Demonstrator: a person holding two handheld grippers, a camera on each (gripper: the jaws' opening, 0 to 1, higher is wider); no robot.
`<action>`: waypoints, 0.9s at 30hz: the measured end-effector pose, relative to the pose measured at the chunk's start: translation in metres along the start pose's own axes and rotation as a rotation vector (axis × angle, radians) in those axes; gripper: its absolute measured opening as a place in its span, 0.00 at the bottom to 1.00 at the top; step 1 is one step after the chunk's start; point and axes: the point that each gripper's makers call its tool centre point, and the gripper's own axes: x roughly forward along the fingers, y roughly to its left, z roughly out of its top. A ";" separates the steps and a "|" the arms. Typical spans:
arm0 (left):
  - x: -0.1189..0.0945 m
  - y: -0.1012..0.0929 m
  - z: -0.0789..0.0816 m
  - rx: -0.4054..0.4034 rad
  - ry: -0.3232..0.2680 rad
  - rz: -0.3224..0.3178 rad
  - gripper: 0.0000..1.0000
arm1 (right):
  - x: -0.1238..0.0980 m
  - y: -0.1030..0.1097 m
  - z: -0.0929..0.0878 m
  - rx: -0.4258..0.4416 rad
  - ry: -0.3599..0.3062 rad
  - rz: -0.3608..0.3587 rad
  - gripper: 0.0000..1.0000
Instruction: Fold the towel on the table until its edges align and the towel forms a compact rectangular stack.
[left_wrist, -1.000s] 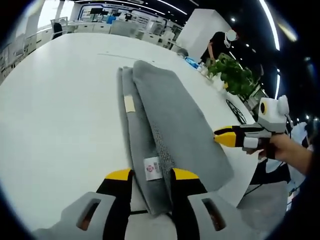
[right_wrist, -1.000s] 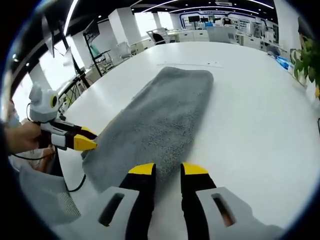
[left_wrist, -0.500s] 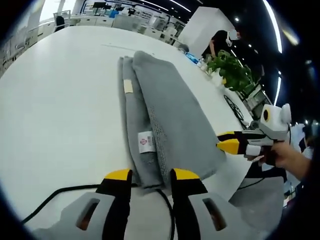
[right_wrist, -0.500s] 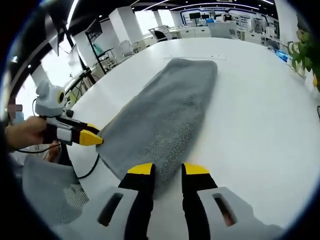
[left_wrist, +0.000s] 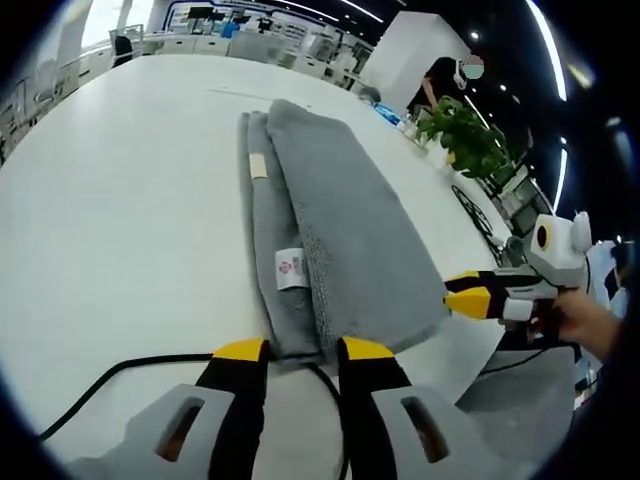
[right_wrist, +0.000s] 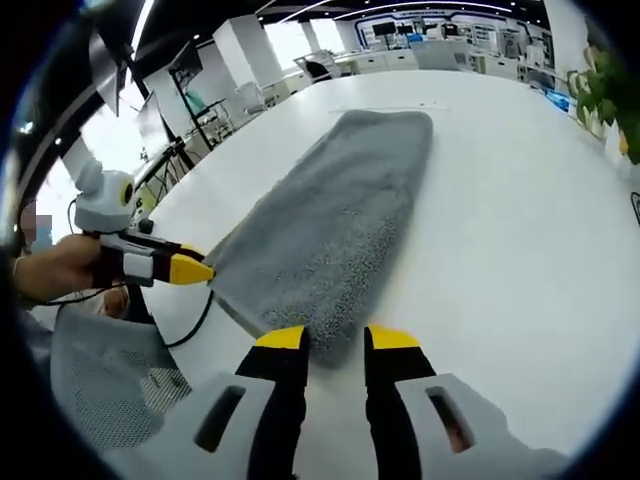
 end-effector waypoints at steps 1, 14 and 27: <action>0.000 0.001 0.000 -0.003 -0.002 0.005 0.28 | 0.001 0.000 -0.001 0.001 0.001 0.000 0.20; 0.008 -0.003 -0.005 -0.007 -0.003 0.025 0.12 | 0.006 0.003 -0.012 0.038 0.032 0.019 0.13; 0.007 -0.014 -0.008 -0.056 -0.026 -0.023 0.04 | 0.005 0.006 -0.010 0.050 0.027 0.025 0.04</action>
